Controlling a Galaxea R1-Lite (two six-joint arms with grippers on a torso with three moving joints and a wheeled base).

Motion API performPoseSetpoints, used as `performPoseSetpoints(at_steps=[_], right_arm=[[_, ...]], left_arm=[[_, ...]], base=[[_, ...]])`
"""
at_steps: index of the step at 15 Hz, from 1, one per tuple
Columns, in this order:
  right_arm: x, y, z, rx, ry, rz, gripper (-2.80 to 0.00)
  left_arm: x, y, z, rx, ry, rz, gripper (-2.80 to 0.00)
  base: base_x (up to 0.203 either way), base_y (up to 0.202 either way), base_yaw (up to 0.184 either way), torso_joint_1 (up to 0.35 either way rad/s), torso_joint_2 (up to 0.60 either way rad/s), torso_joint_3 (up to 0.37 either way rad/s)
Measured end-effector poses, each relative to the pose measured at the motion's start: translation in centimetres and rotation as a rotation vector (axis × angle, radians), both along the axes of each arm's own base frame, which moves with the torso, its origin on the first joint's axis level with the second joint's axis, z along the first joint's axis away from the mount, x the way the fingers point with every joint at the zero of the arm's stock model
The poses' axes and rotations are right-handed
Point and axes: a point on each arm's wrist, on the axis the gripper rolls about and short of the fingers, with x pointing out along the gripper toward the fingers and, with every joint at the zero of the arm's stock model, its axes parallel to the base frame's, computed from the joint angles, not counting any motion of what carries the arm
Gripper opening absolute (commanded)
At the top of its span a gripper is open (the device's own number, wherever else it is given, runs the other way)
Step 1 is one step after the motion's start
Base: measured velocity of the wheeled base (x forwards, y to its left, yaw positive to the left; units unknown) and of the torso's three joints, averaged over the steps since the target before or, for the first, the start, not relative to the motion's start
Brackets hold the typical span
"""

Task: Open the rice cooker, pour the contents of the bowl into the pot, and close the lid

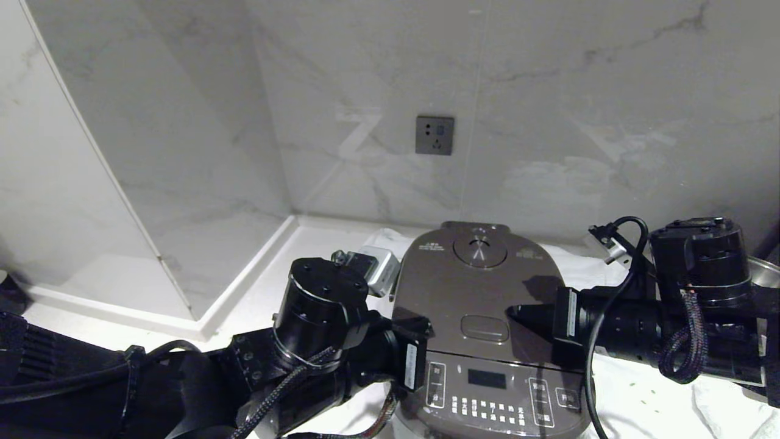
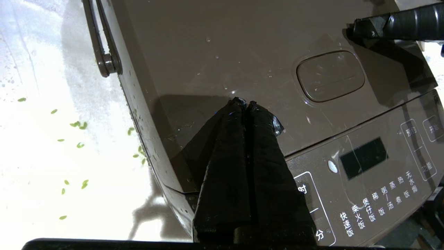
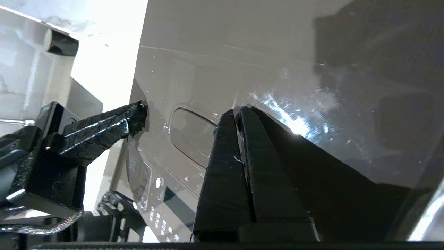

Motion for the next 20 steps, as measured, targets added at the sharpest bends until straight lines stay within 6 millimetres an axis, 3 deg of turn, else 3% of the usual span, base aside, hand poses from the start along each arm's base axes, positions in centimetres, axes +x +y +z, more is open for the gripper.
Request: performPoseSetpoints(at_steps=[6,11,17,20], right_arm=[[-0.1,0.0,-0.4,-0.001,0.017,-0.001,-2.80],[-0.2,0.0,2.1,0.036,-0.066,-0.006,-2.80],[-1.0,-0.4,3.6,0.063,-0.122,-0.006,-2.80],[-1.9,-0.9,4.4,0.071,-0.157,-0.009,-2.80]], left_arm=[[-0.1,-0.2,0.0,0.003,0.002,-0.005,-2.80],[0.7,-0.1,2.0,-0.049,-0.040,0.019,-2.80],[1.6,1.4,4.6,-0.120,-0.098,0.076,-2.80],[1.1,3.7,5.9,-0.143,-0.122,0.117,-2.80]], base=[[0.000,0.000,0.000,0.000,0.00,0.000],[0.000,0.000,0.000,0.000,0.00,0.000],[0.000,0.000,0.000,0.000,0.00,0.000],[0.000,0.000,0.000,0.000,0.00,0.000]])
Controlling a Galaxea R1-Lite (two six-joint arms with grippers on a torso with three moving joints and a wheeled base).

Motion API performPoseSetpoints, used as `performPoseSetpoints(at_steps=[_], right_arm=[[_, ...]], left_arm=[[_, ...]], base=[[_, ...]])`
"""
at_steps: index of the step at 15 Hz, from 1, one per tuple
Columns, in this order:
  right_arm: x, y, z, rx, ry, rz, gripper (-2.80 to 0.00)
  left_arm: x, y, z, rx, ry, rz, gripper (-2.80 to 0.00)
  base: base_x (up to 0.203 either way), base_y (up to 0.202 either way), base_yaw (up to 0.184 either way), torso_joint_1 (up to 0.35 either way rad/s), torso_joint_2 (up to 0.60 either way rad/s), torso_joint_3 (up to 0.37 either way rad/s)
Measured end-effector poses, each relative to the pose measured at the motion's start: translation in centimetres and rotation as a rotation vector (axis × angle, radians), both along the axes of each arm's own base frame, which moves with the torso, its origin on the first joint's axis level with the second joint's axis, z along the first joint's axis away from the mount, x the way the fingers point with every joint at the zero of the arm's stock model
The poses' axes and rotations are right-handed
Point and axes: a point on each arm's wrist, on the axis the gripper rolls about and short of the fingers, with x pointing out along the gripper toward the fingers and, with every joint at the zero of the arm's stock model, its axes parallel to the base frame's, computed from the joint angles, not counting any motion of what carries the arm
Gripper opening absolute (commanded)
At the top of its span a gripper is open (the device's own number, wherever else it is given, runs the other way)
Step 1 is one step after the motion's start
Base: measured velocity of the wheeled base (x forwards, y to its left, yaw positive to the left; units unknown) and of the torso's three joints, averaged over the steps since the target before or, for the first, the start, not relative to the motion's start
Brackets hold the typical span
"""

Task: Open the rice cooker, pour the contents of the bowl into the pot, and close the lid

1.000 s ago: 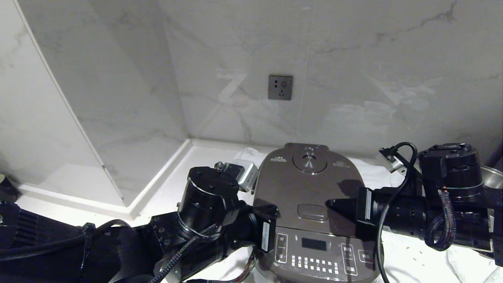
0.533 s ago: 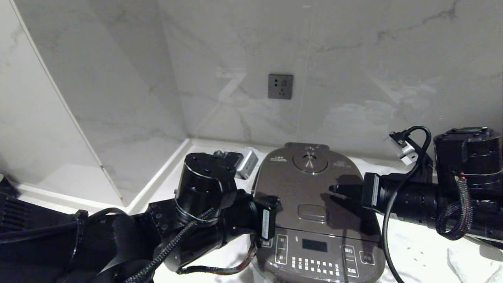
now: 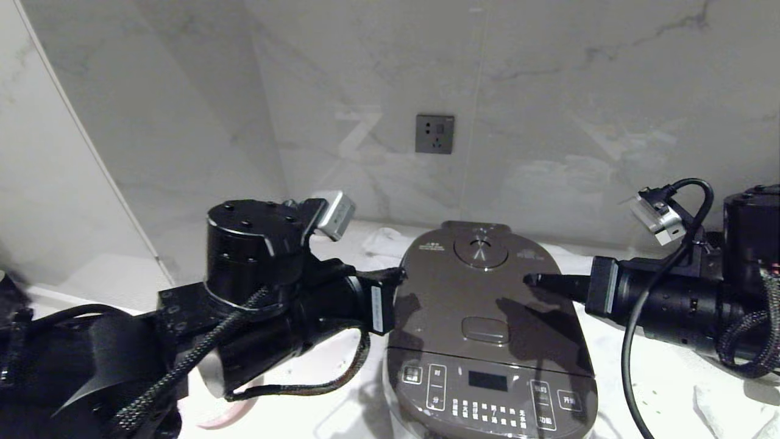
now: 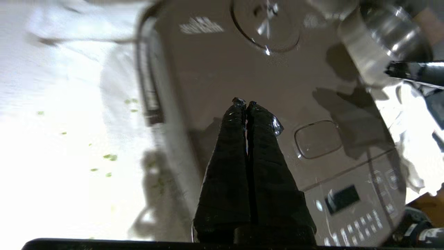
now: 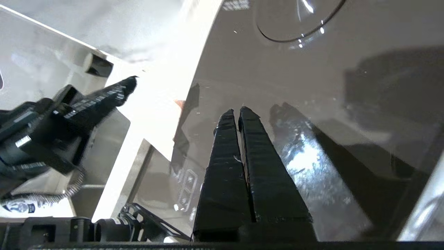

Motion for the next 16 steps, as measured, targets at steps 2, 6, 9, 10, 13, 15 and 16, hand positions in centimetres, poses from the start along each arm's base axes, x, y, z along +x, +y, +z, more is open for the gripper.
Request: performPoseSetpoints(at_steps=[2,6,9,10,13,15,16], right_arm=[[-0.8,-0.4,0.7,0.004,-0.032,0.001,-2.80],[-2.1,-1.2,1.6,-0.009,-0.093,-0.045,-2.80],[-3.1,-1.7,1.6,-0.015,-0.108,-0.069,-2.80],[-3.4,-1.9,1.5,-0.018,-0.112,-0.080,-2.80],[-4.4,-2.5,1.5,-0.020,-0.134,-0.109,-2.80],[-5.0,-2.9,1.6,-0.031,-0.157,-0.112,-2.80],[-5.4,-3.1,1.6,-0.036,-0.163,-0.119,-2.80]], left_arm=[[-0.8,2.9,1.2,-0.025,-0.031,0.053,-2.80],[-4.9,10.1,4.1,-0.060,-0.150,0.175,-2.80],[-9.7,15.4,5.6,-0.027,-0.266,0.294,-2.80],[-11.4,17.0,5.8,-0.002,-0.303,0.349,-2.80],[-15.7,20.0,5.4,0.094,-0.381,0.554,-2.80],[-18.0,20.9,4.8,0.155,-0.411,0.693,-2.80],[-19.2,21.0,4.5,0.173,-0.428,0.747,-2.80]], base=[[0.000,0.000,0.000,0.000,0.00,0.000],[0.000,0.000,0.000,0.000,0.00,0.000],[0.000,0.000,0.000,0.000,0.00,0.000],[0.000,0.000,0.000,0.000,0.00,0.000],[0.000,0.000,0.000,0.000,0.00,0.000],[0.000,0.000,0.000,0.000,0.00,0.000],[0.000,0.000,0.000,0.000,0.00,0.000]])
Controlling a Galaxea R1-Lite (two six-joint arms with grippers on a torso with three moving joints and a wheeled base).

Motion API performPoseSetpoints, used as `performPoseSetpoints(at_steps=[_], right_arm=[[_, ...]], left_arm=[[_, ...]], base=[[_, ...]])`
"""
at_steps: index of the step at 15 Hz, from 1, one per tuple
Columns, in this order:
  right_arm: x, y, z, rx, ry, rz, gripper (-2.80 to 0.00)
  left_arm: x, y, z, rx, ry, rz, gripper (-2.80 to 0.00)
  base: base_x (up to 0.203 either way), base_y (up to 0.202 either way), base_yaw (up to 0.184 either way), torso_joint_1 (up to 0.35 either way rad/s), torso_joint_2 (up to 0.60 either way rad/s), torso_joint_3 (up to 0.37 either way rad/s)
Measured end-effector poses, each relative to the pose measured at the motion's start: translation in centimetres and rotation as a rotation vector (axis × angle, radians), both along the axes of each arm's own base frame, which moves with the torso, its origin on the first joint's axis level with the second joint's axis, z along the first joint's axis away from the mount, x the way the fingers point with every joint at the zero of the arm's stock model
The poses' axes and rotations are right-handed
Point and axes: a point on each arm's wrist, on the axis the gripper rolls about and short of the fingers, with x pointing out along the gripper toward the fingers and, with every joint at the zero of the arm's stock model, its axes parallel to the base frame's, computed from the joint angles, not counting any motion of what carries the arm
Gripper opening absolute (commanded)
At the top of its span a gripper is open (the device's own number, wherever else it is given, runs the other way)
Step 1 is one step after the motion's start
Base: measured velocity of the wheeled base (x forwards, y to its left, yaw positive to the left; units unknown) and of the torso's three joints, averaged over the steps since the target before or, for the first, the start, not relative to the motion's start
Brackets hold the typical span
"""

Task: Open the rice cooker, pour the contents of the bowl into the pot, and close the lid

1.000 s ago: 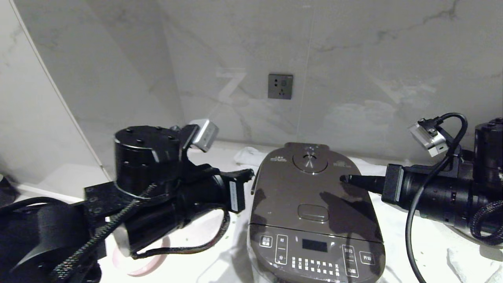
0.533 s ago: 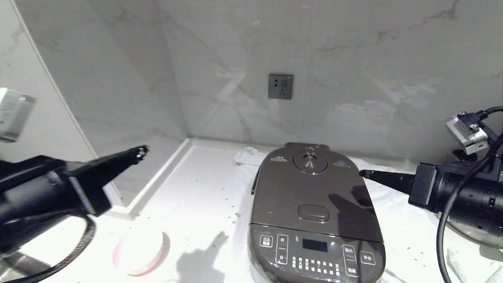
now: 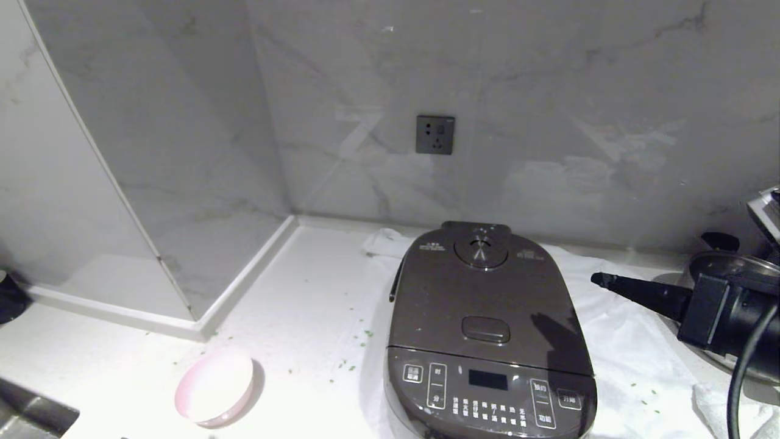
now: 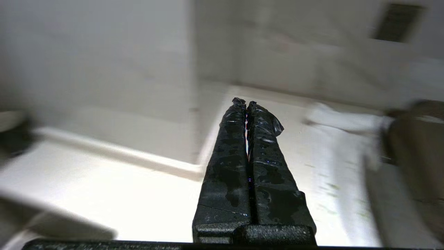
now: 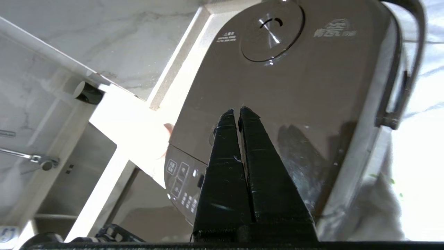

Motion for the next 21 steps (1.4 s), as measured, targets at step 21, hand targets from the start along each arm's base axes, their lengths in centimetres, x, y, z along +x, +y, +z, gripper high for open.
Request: performPoseSetpoints(at_steps=[21], right_arm=[[-3.4,-1.6,-0.2,-0.001,-0.015,-0.016,-2.80]], left_arm=[[-6.0,0.0,-11.7,0.092,0.187,0.017,-2.80]], base=[[0.000,0.000,0.000,0.000,0.00,0.000]])
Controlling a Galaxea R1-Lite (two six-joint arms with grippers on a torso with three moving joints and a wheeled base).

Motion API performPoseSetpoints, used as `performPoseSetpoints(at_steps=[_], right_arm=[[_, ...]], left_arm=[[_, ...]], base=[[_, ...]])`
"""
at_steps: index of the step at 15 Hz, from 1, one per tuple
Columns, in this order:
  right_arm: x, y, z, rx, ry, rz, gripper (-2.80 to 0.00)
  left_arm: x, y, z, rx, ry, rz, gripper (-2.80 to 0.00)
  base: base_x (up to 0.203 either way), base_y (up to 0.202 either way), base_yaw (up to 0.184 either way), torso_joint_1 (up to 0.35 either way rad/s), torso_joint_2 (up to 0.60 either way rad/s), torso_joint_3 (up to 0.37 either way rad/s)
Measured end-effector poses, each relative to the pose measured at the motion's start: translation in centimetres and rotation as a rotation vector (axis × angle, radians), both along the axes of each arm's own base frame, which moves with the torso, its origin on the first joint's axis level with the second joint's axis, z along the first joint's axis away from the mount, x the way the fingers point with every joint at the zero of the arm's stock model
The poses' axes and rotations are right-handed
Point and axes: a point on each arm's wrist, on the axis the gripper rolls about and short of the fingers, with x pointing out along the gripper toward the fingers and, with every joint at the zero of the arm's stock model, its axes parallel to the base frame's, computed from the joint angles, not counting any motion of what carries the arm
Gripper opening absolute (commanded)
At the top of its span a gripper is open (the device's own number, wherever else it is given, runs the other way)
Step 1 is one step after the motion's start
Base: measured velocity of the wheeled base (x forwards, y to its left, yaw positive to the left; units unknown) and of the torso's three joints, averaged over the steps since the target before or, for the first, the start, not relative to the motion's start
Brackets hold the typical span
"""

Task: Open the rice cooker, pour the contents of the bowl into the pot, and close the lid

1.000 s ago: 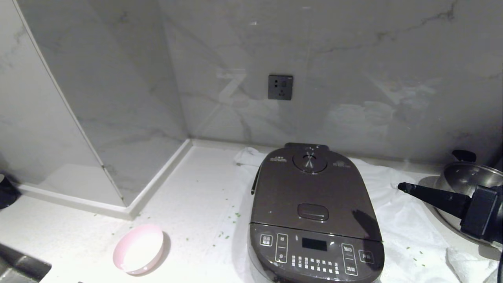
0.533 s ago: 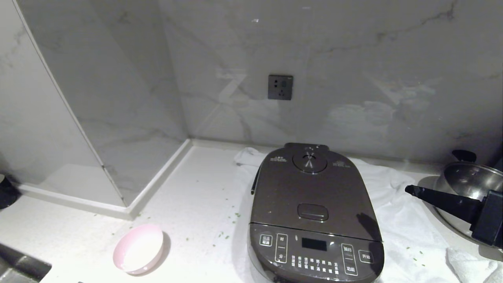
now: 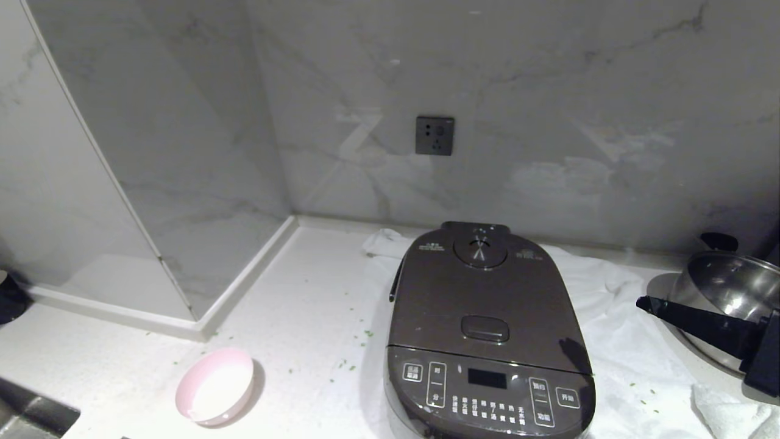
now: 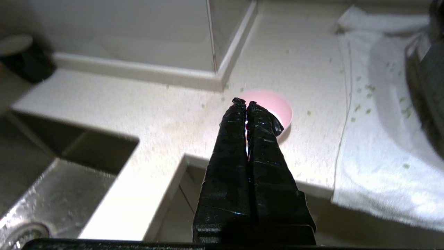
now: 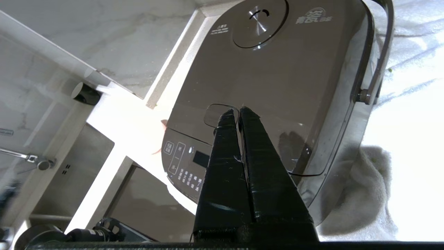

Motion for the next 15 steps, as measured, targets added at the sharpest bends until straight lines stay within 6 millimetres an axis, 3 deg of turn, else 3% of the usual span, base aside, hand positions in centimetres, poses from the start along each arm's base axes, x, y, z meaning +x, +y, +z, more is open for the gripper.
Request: performPoseSetpoints(at_steps=[3,8,15], right_arm=[[-0.1,0.0,0.2,0.003,-0.008,0.002,-2.80],[-0.4,-0.1,0.0,-0.019,0.000,0.017,-2.80],[-0.9,1.2,-0.4,-0.040,0.038,0.141,-2.80]], left_arm=[[0.7,0.0,-2.3,-0.001,0.044,0.002,-2.80],[1.9,-0.1,-4.2,0.001,0.035,-0.036,-2.80],[2.1,-0.2,-4.8,-0.014,0.056,-0.072,-2.80]], base=[[0.000,0.000,0.000,0.000,0.00,0.000],[0.000,0.000,0.000,0.000,0.00,0.000],[0.000,0.000,0.000,0.000,0.00,0.000]])
